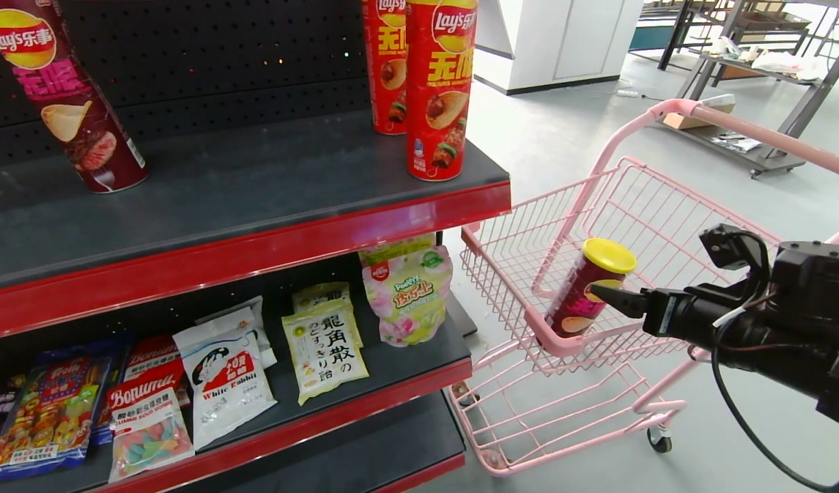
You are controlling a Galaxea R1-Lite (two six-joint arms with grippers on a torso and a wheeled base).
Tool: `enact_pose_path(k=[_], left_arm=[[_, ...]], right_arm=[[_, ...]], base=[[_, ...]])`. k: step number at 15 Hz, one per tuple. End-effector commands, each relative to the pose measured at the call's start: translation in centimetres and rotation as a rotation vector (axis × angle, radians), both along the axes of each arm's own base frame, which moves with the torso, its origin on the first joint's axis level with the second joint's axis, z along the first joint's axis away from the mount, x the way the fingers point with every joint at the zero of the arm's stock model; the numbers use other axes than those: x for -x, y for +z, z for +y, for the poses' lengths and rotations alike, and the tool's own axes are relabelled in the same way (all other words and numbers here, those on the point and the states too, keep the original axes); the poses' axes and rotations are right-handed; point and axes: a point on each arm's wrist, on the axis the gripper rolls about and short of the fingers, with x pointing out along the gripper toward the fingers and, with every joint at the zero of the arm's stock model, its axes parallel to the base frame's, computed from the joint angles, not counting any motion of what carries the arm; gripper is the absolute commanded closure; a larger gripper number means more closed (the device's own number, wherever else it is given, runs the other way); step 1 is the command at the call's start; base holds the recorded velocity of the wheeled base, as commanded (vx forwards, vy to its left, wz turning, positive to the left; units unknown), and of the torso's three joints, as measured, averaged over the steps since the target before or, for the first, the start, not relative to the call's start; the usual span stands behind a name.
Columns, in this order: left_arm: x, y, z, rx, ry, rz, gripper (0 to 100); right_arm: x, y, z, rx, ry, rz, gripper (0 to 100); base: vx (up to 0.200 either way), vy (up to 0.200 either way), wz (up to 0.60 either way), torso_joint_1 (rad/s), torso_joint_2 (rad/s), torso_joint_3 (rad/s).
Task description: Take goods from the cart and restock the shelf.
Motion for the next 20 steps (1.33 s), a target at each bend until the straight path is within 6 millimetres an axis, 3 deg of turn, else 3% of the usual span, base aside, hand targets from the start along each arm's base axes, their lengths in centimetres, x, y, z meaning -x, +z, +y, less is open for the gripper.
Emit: enact_pose_path(k=[1, 6, 12, 13, 14, 18, 20], left_arm=[[0.0, 0.0, 0.0, 0.0, 0.001, 0.001, 0], [0.0, 0.0, 0.0, 0.0, 0.001, 0.001, 0], [0.0, 0.0, 0.0, 0.0, 0.001, 0.001, 0], [0.0, 0.0, 0.0, 0.0, 0.001, 0.001, 0], [0.0, 0.0, 0.0, 0.0, 0.001, 0.001, 0], [0.0, 0.0, 0.0, 0.0, 0.001, 0.001, 0], [0.0, 0.0, 0.0, 0.0, 0.001, 0.002, 0]], right_arm=[[-1.5, -2.0, 0.2, 0.009, 0.001, 0.059, 0], [-6.1, -3.6, 0.5, 0.006, -0.013, 0.034, 0], [-9.1, -4.8, 0.8, 0.003, -0.022, 0.016, 0], [-9.4, -4.8, 0.8, 0.005, -0.033, 0.011, 100], [-10.1, -4.4, 0.8, 0.008, -0.085, -0.014, 100], [-9.5, -3.4, 0.9, -0.003, -0.088, -0.034, 100], [-9.1, 1.6, 1.0, -0.022, -0.077, -0.183, 100]], base=[[0.0, 0.0, 0.0, 0.0, 0.0, 0.0], [0.0, 0.0, 0.0, 0.0, 0.0, 0.0], [0.0, 0.0, 0.0, 0.0, 0.0, 0.0], [0.0, 0.0, 0.0, 0.0, 0.0, 0.0], [0.0, 0.0, 0.0, 0.0, 0.0, 0.0], [0.0, 0.0, 0.0, 0.0, 0.0, 0.0], [0.0, 0.0, 0.0, 0.0, 0.0, 0.0]])
